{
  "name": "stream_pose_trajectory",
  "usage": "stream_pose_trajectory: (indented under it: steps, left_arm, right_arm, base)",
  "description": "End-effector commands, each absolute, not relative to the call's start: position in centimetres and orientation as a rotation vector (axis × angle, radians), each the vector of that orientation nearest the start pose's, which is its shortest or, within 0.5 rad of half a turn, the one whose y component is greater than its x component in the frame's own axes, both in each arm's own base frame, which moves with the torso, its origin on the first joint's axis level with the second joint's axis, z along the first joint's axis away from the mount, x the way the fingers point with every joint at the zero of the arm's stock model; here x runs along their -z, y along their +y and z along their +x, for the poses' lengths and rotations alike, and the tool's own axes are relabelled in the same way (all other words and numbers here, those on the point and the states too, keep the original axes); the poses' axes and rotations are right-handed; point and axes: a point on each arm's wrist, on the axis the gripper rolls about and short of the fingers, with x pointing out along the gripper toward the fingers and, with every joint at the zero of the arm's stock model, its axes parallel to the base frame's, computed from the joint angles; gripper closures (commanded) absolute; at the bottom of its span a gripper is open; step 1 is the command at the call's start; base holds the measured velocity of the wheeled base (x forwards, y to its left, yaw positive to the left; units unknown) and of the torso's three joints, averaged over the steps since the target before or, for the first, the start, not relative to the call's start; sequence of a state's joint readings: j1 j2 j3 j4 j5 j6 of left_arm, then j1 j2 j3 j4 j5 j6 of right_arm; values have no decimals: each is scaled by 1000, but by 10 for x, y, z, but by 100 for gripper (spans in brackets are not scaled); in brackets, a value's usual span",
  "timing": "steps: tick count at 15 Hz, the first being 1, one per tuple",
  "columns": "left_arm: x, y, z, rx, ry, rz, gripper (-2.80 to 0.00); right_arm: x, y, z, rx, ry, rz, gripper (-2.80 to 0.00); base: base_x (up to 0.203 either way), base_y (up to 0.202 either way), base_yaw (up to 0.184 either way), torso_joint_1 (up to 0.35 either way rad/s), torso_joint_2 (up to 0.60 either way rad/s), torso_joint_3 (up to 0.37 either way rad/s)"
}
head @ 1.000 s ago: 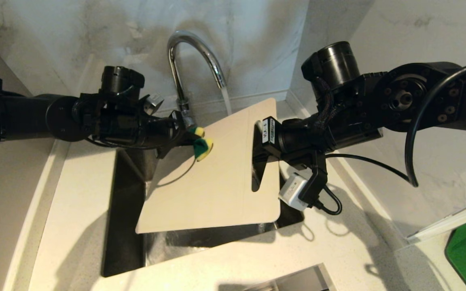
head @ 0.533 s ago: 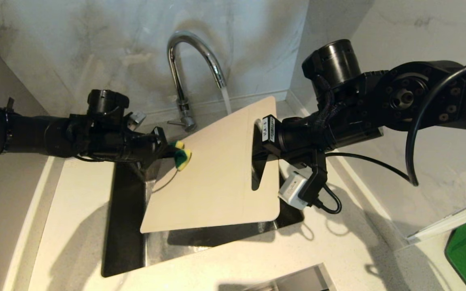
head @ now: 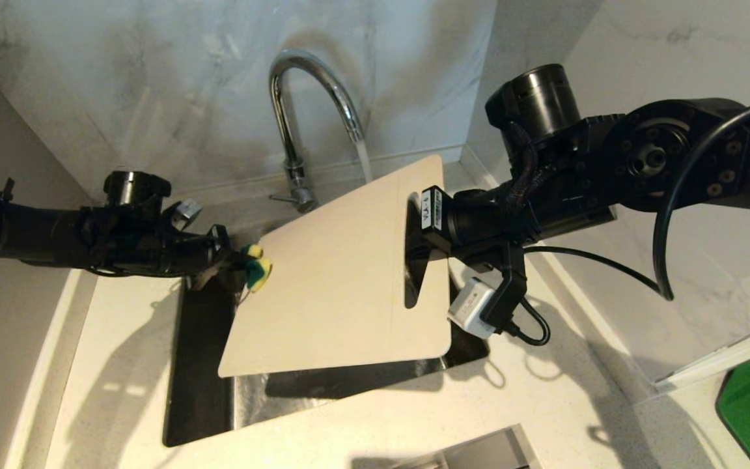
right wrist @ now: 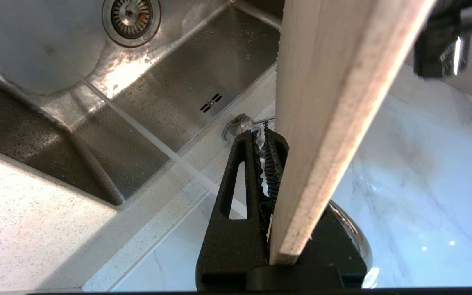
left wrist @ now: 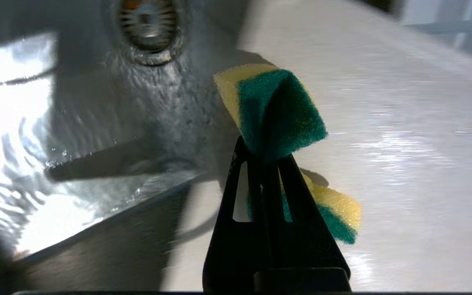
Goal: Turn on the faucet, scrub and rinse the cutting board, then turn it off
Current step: Scrub the cutting board underwater
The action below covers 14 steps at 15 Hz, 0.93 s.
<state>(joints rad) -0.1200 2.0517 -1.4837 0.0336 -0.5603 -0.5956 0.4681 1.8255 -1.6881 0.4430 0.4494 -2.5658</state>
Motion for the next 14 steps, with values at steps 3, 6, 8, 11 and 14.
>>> stream_pose_trajectory:
  steps: [3, 6, 8, 11, 14]
  left_arm:
    - [-178, -39, 399, 434, 781, -706, 0]
    - [-208, -55, 373, 529, 755, -698, 0]
    - [-231, -77, 348, 605, 737, -691, 0]
    - [-239, -118, 304, 723, 809, -689, 0]
    - [-239, -148, 273, 810, 881, -684, 0]
  right_arm:
    - [-286, 164, 301, -1081, -902, -2265, 0]
    - [-286, 163, 301, -1080, -901, -2265, 0]
    - [-287, 163, 301, -1078, -902, -2265, 0]
    - [-287, 163, 301, -1076, -901, -2267, 0]
    - [-287, 163, 301, -1074, -902, -2267, 0]
  base:
    - [0, 0, 0, 0, 0, 0]
    - [0, 0, 0, 0, 0, 0]
    - [0, 0, 0, 0, 0, 0]
    - [0, 0, 0, 0, 0, 0]
    - [0, 0, 0, 0, 0, 0]
